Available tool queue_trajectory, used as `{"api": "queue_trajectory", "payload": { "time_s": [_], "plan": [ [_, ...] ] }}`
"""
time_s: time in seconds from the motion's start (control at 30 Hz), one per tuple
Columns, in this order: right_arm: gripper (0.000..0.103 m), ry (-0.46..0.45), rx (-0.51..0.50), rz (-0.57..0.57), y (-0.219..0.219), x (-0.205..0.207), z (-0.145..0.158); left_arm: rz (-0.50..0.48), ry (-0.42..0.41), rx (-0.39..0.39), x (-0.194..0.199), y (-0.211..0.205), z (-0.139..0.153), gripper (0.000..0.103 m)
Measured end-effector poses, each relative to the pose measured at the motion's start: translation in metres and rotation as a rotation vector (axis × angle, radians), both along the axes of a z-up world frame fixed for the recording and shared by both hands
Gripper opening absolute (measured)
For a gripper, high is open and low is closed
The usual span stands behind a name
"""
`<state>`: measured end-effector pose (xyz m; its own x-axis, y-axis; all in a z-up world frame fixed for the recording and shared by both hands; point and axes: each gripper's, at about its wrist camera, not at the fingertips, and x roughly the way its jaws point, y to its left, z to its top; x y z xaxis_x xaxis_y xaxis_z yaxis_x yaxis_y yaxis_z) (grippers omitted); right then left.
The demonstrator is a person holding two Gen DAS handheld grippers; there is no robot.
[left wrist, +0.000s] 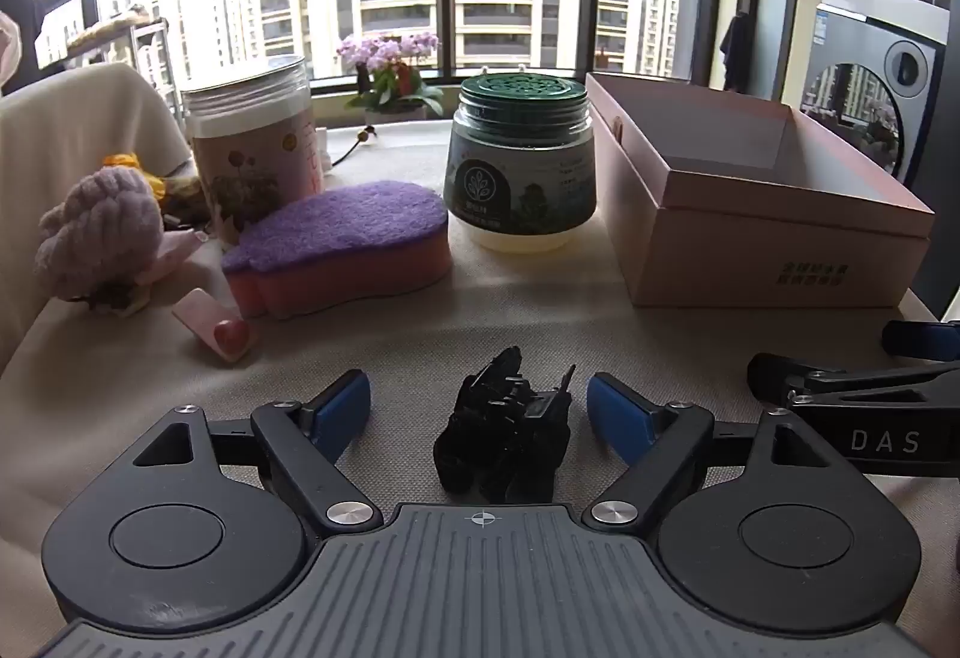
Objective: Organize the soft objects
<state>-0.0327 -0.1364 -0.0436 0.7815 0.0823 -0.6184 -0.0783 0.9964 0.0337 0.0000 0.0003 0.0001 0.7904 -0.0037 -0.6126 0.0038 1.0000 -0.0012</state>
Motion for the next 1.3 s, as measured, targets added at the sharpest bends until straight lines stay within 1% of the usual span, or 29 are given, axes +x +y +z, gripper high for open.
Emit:
{"api": "queue_trajectory", "payload": {
  "time_s": [0.43, 1.3],
  "plan": [
    [0.103, -0.001, 0.012, 0.005, -0.0032, -0.0006, 0.0007, 0.0, 0.002, 0.008, 0.0001, -0.0003, -0.0001, 0.087],
    [0.103, 0.0, 0.006, 0.005, -0.0012, -0.0006, 0.0005, 0.0, 0.001, 0.009, 0.0001, -0.0003, -0.0001, 0.087]
  ]
}}
